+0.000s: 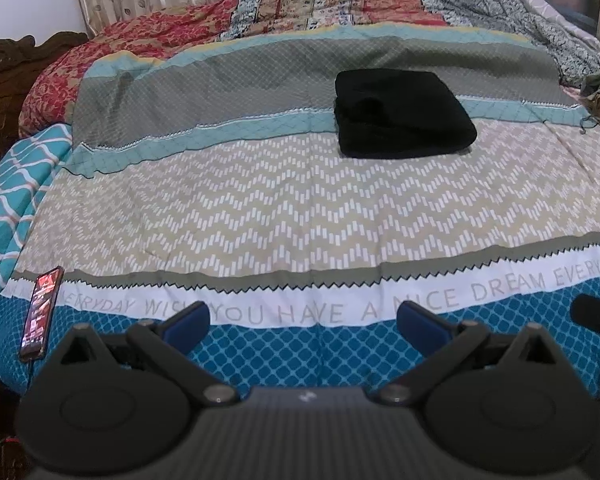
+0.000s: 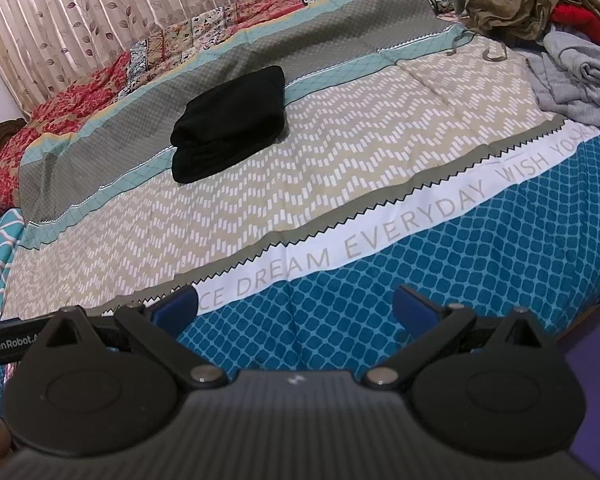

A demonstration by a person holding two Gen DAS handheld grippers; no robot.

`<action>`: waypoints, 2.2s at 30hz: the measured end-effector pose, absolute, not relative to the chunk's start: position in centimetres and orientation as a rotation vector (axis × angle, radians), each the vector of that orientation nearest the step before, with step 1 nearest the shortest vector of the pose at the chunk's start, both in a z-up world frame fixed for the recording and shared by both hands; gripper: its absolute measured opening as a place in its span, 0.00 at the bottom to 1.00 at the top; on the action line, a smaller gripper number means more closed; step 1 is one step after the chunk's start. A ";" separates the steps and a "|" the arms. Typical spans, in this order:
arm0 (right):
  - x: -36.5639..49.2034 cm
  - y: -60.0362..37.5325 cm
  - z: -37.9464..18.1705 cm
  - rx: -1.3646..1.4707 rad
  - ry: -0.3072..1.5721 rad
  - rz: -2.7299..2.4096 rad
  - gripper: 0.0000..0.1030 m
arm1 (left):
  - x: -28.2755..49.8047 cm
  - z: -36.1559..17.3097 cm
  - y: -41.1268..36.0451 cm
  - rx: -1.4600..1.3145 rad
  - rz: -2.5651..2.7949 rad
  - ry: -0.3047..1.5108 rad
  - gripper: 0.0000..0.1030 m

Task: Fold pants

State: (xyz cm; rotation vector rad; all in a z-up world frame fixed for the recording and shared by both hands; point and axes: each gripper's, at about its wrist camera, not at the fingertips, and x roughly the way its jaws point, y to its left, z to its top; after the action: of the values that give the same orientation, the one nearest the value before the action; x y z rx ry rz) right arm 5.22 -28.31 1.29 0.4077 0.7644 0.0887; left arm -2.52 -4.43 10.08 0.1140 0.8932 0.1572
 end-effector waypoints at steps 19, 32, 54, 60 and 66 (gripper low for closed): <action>5.2 -28.2 0.9 0.410 0.775 0.090 1.00 | -2.5 9.3 -4.4 0.099 0.133 0.929 1.00; 5.4 -28.3 0.5 0.418 0.789 0.084 1.00 | -2.0 8.1 -4.6 0.108 0.144 0.982 1.00; 5.9 -28.6 -0.2 0.420 0.813 0.078 1.00 | -1.3 6.6 -4.9 0.118 0.131 1.040 1.00; 5.9 -28.5 -0.3 0.417 0.813 0.078 1.00 | -1.3 6.5 -5.0 0.121 0.125 1.042 1.00; 6.1 -28.7 -0.4 0.417 0.814 0.078 1.00 | -1.1 6.4 -5.1 0.117 0.127 1.046 1.00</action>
State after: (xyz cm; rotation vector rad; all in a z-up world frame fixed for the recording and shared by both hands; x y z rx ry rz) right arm 6.09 -28.72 -0.40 0.4175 0.8140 0.0779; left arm -1.08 -5.07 6.40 0.1171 1.0464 0.1267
